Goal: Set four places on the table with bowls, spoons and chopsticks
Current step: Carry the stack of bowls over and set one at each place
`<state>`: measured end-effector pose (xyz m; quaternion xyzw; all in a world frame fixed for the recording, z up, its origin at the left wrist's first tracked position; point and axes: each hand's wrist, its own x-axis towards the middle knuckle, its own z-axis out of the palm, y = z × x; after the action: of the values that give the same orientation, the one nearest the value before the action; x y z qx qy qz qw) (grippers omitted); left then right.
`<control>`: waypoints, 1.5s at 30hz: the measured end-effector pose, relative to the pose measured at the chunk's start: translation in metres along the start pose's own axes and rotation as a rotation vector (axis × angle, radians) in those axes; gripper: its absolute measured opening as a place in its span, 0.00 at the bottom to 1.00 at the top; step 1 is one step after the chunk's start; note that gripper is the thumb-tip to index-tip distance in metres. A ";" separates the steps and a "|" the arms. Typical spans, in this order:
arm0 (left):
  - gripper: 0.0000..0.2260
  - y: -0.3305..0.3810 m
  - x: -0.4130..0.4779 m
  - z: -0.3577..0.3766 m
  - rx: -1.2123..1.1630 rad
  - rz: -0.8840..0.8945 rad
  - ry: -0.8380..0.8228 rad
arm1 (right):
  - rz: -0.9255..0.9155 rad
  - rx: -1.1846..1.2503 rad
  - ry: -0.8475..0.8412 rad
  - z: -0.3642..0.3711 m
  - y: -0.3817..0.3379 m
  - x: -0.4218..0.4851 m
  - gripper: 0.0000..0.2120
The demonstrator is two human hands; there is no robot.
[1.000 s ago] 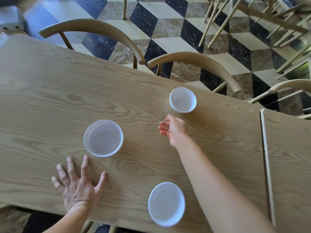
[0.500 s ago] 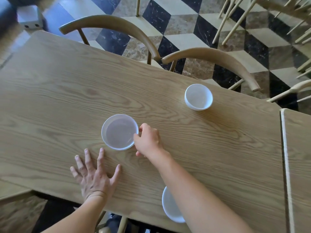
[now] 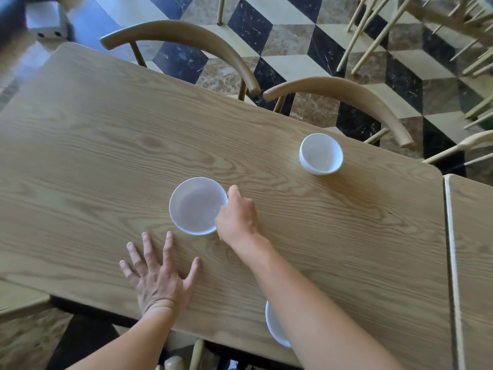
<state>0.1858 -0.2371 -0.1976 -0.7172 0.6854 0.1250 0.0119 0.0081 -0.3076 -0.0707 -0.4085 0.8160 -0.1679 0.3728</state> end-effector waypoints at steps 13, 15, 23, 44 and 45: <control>0.41 -0.007 0.004 0.001 0.007 0.071 -0.154 | 0.205 0.324 0.163 0.037 -0.008 -0.081 0.06; 0.41 -0.010 0.003 -0.004 -0.017 0.104 -0.212 | 0.312 0.406 0.190 0.047 -0.008 -0.108 0.05; 0.36 -0.093 0.038 -0.046 -0.003 0.567 -0.427 | 0.568 0.359 0.268 0.101 -0.026 -0.177 0.05; 0.35 -0.382 0.174 -0.124 0.110 0.268 -0.323 | 0.435 0.464 0.030 0.284 -0.181 -0.107 0.03; 0.35 -0.381 0.174 -0.126 0.112 0.270 -0.328 | 0.440 0.455 0.040 0.283 -0.182 -0.105 0.02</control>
<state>0.5874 -0.4085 -0.1687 -0.5871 0.7701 0.2020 0.1464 0.3590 -0.3266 -0.1040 -0.1248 0.8336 -0.2694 0.4658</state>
